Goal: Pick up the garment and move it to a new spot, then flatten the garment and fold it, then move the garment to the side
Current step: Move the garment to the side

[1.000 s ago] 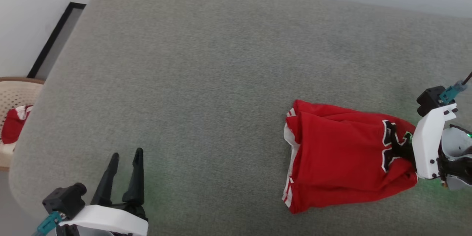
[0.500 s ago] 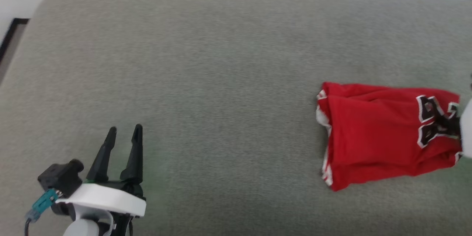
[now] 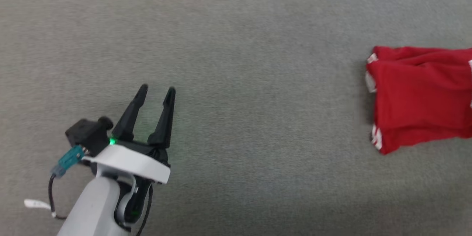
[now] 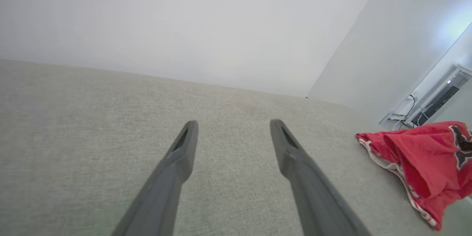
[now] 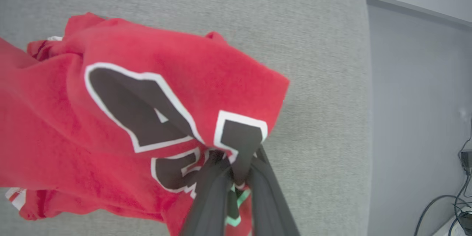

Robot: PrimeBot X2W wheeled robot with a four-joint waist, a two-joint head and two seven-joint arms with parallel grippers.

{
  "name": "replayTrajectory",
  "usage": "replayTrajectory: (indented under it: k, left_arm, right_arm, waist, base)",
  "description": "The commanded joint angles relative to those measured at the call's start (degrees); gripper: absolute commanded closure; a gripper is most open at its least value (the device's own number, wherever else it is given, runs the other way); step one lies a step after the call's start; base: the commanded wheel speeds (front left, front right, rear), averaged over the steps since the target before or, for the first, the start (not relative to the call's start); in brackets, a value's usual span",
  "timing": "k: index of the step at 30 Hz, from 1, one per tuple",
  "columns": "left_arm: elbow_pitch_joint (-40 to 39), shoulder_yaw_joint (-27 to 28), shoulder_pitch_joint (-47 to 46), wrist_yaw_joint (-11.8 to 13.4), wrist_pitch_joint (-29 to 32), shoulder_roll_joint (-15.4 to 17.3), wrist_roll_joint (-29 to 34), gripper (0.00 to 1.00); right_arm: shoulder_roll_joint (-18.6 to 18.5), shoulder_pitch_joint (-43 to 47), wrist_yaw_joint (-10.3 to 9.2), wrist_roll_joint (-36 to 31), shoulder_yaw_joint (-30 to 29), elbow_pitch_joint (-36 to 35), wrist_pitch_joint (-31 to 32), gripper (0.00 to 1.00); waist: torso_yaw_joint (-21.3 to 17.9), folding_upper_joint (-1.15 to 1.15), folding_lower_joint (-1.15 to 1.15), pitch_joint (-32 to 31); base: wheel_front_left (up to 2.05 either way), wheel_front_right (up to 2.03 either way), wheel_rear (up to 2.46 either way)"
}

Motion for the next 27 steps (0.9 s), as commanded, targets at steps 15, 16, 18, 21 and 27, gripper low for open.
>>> replayTrajectory:
  k: [15,16,18,21,27]
  left_arm:
    - [1.76,-8.73,-11.41,-0.2,-0.3,2.38,-0.34,0.0]
    - [1.86,-9.26,-12.02,-0.2,-0.3,2.53,-0.51,0.0]
    - [1.94,-10.4,-13.49,-0.19,-0.3,2.86,-0.88,0.0]
    - [2.15,-11.95,-15.32,-0.2,-0.3,3.29,-1.18,0.0]
    - [2.39,-13.7,-17.85,-0.2,-0.3,3.72,-1.94,0.0]
  right_arm:
    - [-2.11,-10.25,-0.29,-10.8,2.61,10.89,-13.03,1.0]
    - [-2.11,-10.76,-0.29,-11.76,2.88,11.82,-13.82,1.0]
    - [-2.09,-12.2,-0.29,-13.88,3.25,14.15,-15.89,1.0]
    - [-1.02,-13.95,-0.29,-16.31,3.64,17.45,-18.27,1.0]
    - [2.63,-16.19,-0.28,-19.97,4.03,23.93,-23.06,1.0]
  waist:
    - [-7.29,0.0,0.0,7.99]
    - [-7.46,0.0,0.0,8.5]
    - [-7.58,0.0,0.0,9.47]
    - [-7.49,0.0,0.0,10.79]
    - [-6.86,0.0,0.0,12.54]
  base:
    - [0.0,0.0,0.0]
    - [0.0,0.0,0.0]
    - [0.0,0.0,0.0]
    - [0.0,0.0,0.0]
    - [0.0,0.0,0.0]
